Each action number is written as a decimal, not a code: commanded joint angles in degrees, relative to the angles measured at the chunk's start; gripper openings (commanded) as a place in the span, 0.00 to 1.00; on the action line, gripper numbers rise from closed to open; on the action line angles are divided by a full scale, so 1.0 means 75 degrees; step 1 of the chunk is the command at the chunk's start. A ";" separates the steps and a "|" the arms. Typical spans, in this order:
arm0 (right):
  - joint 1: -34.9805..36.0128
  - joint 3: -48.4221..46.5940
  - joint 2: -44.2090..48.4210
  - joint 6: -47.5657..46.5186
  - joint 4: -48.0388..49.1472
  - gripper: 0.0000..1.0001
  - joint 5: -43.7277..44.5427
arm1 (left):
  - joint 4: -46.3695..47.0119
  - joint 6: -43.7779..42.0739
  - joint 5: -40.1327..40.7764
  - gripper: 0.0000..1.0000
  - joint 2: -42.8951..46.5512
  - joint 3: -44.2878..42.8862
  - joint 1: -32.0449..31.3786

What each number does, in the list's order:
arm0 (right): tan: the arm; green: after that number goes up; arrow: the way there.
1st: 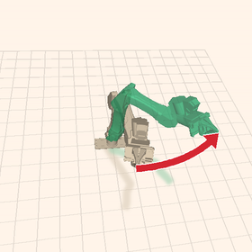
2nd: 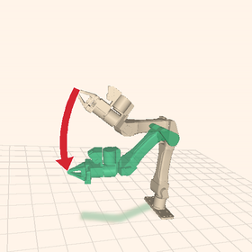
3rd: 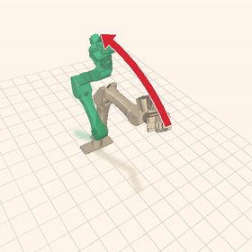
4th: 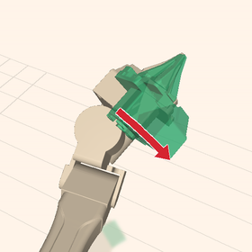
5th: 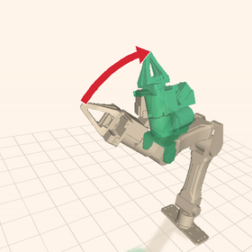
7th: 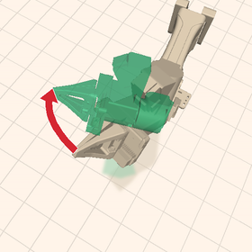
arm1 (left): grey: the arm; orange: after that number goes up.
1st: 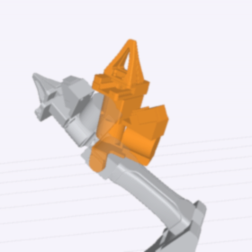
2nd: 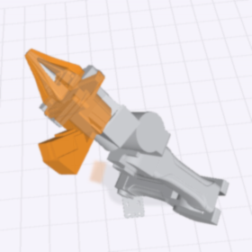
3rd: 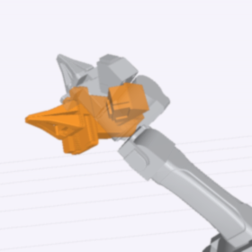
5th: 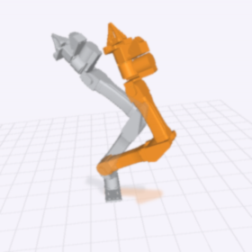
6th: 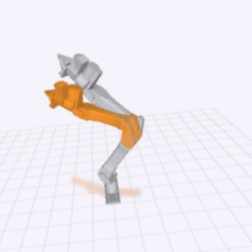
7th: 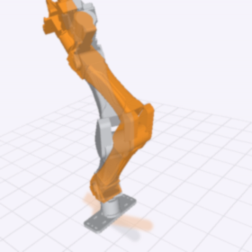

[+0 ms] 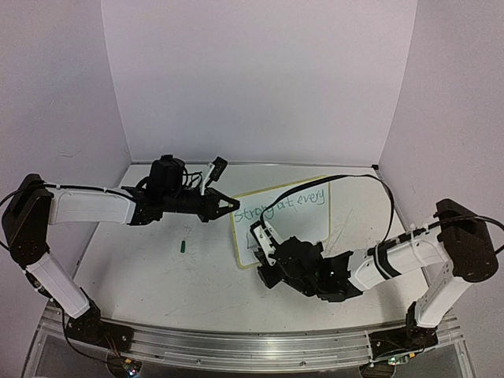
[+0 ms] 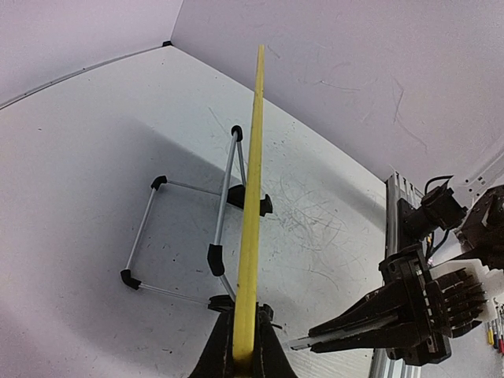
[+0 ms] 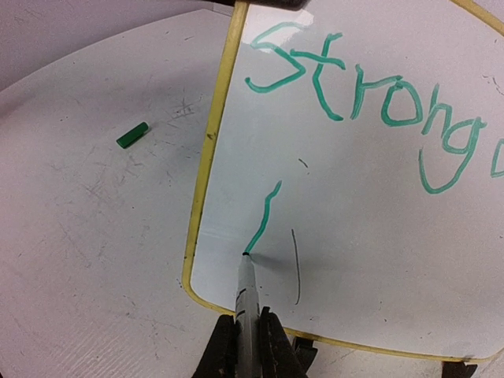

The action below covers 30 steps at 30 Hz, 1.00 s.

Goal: Write a sentence on the whiteboard

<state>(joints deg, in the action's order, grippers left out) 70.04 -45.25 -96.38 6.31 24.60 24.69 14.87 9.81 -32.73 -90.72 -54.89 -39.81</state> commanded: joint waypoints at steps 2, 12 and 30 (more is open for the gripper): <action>-0.0046 0.0047 0.0216 0.0136 -0.0086 0.00 0.0620 | 0.0093 -0.0192 0.0279 0.00 0.0292 -0.0286 0.0011; -0.0045 0.0120 0.0655 -0.0306 0.0752 0.00 -0.0322 | 0.0092 -0.0197 0.0286 0.00 0.0293 -0.0279 0.0004; -0.0046 -0.0293 0.0057 -0.0300 0.0646 0.00 0.0308 | 0.0080 -0.0230 0.0296 0.00 0.0352 -0.0260 -0.0005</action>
<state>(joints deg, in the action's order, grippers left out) 69.73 -44.94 -94.87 4.25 29.28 23.68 14.87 9.82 -32.71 -90.70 -54.89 -39.88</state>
